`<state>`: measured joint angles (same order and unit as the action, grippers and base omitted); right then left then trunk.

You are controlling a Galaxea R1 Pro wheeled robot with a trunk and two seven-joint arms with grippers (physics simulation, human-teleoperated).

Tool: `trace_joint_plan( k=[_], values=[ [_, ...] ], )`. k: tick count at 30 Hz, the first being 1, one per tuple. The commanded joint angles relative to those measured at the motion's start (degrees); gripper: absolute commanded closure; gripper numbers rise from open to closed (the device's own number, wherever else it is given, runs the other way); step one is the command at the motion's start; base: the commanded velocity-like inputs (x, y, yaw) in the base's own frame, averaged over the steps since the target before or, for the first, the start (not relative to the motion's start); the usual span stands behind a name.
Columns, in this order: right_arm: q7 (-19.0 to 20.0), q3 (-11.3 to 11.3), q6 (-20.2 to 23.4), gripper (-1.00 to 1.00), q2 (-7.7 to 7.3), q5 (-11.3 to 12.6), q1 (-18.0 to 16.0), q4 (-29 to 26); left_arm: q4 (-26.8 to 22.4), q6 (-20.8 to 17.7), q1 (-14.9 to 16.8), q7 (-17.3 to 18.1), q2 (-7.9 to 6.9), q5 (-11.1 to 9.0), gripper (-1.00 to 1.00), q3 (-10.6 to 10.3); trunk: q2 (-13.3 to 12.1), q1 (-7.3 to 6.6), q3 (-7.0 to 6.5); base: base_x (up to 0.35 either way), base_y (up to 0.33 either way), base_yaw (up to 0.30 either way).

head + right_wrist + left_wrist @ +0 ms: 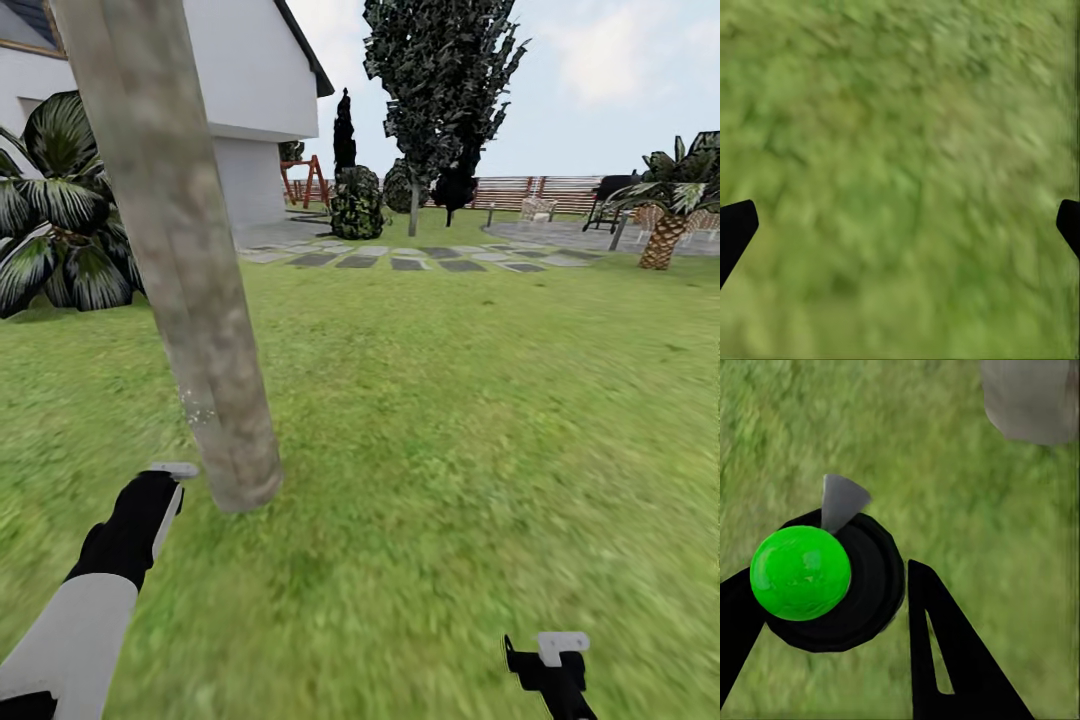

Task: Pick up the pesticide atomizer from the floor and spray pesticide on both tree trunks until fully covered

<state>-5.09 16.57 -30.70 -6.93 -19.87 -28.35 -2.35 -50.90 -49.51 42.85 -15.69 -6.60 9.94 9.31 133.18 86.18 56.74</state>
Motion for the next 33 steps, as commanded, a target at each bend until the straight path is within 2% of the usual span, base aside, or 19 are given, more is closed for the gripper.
trace_joint_plan(
  k=[1, 8, 15, 23, 28, 33],
  values=[
    [-0.4, 0.2, -0.1, -1.0, 0.03, -0.6, 0.0, 0.1, -0.1, -0.3, 0.0, 0.1, 0.01, 0.4, 1.0, 0.1, 0.0, 0.0, 0.05, 0.083, -0.275, 0.0],
    [-0.4, 0.2, -0.1, -1.0, 0.09, -0.6, 0.0, 0.1, -0.2, -0.3, 0.1, 0.1, -0.06, 0.4, 1.0, 0.1, 0.0, 0.0, 0.05, 0.042, -0.275, 0.017],
    [-0.3, 0.2, -0.1, -1.0, 0.16, -0.6, 0.0, 0.1, -0.2, -0.4, 0.1, 0.1, -0.16, 0.4, 1.0, 0.1, 0.0, 0.0, 0.05, -0.063, -0.24, 0.251],
    [-0.3, 0.2, -0.1, -1.0, 0.16, -0.6, 0.0, 0.1, -0.2, -0.7, 1.1, 0.2, 0.17, 0.3, 1.0, -0.5, 0.0, 0.0, 0.05, -0.038, -0.036, 0.275],
    [-0.3, 0.2, -0.1, -1.0, 0.09, -0.6, 0.0, 0.1, 0.4, -1.0, 5.5, 0.3, 0.98, 0.3, 1.0, -0.5, 0.0, 0.0, 0.05, -0.001, -0.001, 0.109],
    [-0.4, 0.2, -0.1, -1.0, 0.01, -0.6, 0.0, 0.1, 0.6, -1.1, 7.4, 0.3, 1.06, 0.2, 1.0, -0.5, 0.0, 0.0, 0.05, 0.0, 0.0, 0.008]
  ],
)
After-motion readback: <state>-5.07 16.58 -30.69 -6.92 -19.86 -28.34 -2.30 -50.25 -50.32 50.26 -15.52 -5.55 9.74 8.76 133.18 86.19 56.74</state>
